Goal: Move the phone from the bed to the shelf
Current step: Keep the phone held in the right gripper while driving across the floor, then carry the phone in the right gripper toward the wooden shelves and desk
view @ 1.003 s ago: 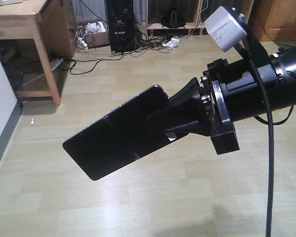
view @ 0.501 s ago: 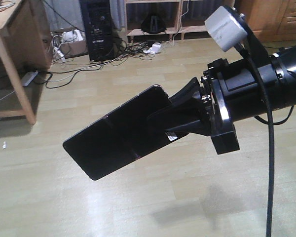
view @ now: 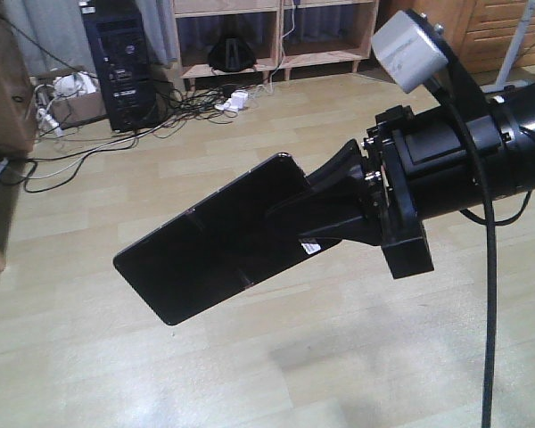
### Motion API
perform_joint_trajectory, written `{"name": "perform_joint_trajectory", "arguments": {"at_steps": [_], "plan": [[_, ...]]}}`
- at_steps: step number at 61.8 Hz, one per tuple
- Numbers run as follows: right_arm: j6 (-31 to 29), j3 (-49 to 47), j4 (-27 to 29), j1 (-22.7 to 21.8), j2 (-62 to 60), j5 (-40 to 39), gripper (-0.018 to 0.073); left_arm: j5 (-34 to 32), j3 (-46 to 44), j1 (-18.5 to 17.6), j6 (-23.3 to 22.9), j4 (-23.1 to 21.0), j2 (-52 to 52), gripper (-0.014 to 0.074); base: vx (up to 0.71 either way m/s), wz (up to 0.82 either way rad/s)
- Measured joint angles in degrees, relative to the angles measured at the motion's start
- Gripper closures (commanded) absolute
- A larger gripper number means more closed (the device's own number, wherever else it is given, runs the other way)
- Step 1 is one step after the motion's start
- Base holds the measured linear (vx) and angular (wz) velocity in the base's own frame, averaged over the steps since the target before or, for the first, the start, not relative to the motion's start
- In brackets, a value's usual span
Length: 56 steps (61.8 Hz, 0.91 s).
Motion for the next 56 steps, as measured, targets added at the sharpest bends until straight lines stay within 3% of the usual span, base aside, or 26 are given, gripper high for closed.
{"name": "perform_joint_trajectory", "arguments": {"at_steps": [56], "plan": [[0.0,0.0,0.0,0.0,-0.1,0.0,0.0564,0.0,0.0,0.0,0.0,0.0,0.0,0.0596,0.29,-0.24]]}}
